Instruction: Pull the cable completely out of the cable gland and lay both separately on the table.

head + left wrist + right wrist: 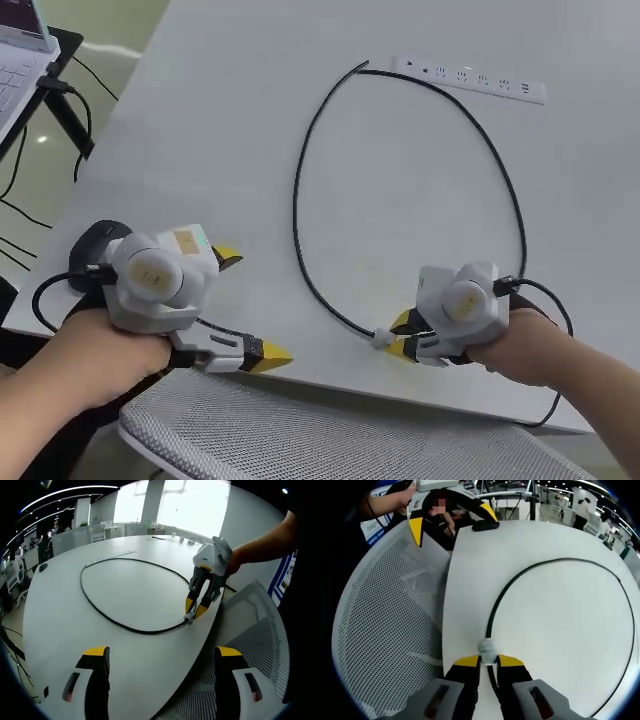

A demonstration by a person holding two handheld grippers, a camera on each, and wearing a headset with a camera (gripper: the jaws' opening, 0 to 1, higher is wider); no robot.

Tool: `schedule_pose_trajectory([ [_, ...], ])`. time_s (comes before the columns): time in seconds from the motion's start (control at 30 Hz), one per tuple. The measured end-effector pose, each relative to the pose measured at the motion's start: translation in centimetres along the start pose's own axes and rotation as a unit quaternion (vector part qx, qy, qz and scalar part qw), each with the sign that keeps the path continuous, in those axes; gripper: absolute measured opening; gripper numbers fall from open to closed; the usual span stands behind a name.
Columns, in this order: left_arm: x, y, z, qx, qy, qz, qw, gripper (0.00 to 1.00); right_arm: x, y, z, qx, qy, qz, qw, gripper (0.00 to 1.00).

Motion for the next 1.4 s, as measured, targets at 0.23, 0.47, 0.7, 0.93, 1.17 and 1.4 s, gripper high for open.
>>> schedule_pose_trajectory([
  [0.23, 0.1, -0.5, 0.0, 0.005, 0.005, -0.007, 0.9999, 0.86, -1.0, -0.7, 0.2, 0.004, 0.008, -0.003, 1.0, 0.06],
  [0.47, 0.3, -1.3, 0.0, 0.013, 0.012, -0.015, 0.9997, 0.86, -2.4, -1.6, 0.6, 0.02, 0.016, -0.011, 0.9996, 0.06],
  [0.7, 0.2, -2.1, 0.0, 0.024, 0.018, -0.022, 0.9993, 0.85, -4.0, -2.9, 1.0, 0.023, 0.024, -0.025, 0.9992, 0.06],
  [0.93, 0.3, -3.4, 0.2, 0.042, 0.023, -0.031, 0.9984, 0.85, -6.0, -4.6, 1.4, 0.016, 0.038, -0.04, 0.9984, 0.06],
  [1.17, 0.6, -5.5, -0.5, 0.061, 0.038, -0.042, 0.9966, 0.85, -7.6, -5.6, 1.7, 0.016, 0.045, -0.049, 0.9977, 0.06],
  [1.4, 1.6, -6.4, -0.9, 0.08, 0.062, -0.047, 0.9938, 0.82, -9.1, -6.8, 2.1, 0.005, 0.049, -0.054, 0.9973, 0.06],
])
Point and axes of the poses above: the centre of the closed fingertips' face, and the gripper's own axes: x roughly forward along the fingers, z roughly to its left, y roughly out of its underside, the point moved 8 cm from there along -x, roughly backward along the fingers, and after that the axes turned 6 degrees about -y, right-handed, at the moved point
